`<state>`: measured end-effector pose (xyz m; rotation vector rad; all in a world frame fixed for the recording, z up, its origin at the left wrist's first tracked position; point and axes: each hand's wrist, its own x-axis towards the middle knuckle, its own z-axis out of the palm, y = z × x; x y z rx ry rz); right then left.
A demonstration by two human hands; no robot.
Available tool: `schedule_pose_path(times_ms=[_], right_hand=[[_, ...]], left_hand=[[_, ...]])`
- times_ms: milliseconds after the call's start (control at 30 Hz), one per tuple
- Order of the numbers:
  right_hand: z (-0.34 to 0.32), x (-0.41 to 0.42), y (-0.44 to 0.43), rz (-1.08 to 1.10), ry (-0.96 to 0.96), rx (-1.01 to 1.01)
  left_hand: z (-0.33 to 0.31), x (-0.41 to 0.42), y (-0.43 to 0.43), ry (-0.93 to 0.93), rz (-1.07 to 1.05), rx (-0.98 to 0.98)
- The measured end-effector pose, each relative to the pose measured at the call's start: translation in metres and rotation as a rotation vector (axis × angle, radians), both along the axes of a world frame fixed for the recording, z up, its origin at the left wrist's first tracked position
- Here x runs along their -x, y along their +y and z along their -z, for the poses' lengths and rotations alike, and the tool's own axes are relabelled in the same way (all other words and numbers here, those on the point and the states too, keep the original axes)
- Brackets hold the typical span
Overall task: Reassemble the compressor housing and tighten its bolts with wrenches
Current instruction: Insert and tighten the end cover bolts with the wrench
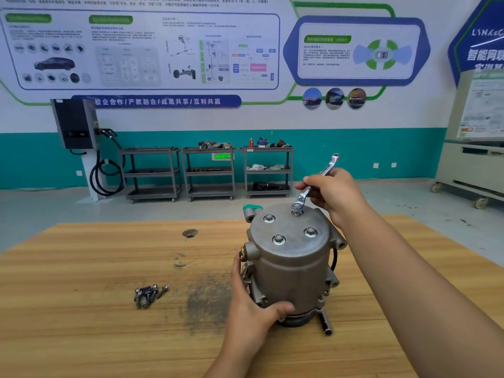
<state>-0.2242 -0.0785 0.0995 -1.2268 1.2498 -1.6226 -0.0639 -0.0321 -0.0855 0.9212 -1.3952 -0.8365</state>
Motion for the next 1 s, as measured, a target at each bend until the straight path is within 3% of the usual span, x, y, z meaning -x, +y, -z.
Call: schedule_pose_path(times_ms=[233,467,600,667,800,933,1000], right_hand=[[0.014,0.006,0.003,-0.048,-0.115,0.012],[0.026,0.017,0.034,-0.185,-0.367,0.145],[0.049,0.015,0.053,-0.174,-0.371,0.265],[0.060,0.011,0.059,-0.116,-0.268,0.351],[0.070,0.003,0.074,0.025,0.124,0.562],[0.066,-0.001,0.081,0.212,0.780,0.709],[0.058,-0.001,0.081,0.259,0.976,0.739]], left_hand=[[-0.002,-0.001,0.001,0.005,0.022,-0.002],[-0.002,-0.001,0.001,-0.003,0.036,-0.019],[-0.004,-0.001,0.002,-0.026,0.008,-0.031],[-0.004,-0.001,0.001,-0.019,0.009,-0.031],[-0.003,0.000,0.001,-0.027,0.002,-0.026],[-0.003,-0.001,0.001,-0.030,0.002,-0.025],[-0.004,-0.001,0.002,-0.032,0.000,-0.031]])
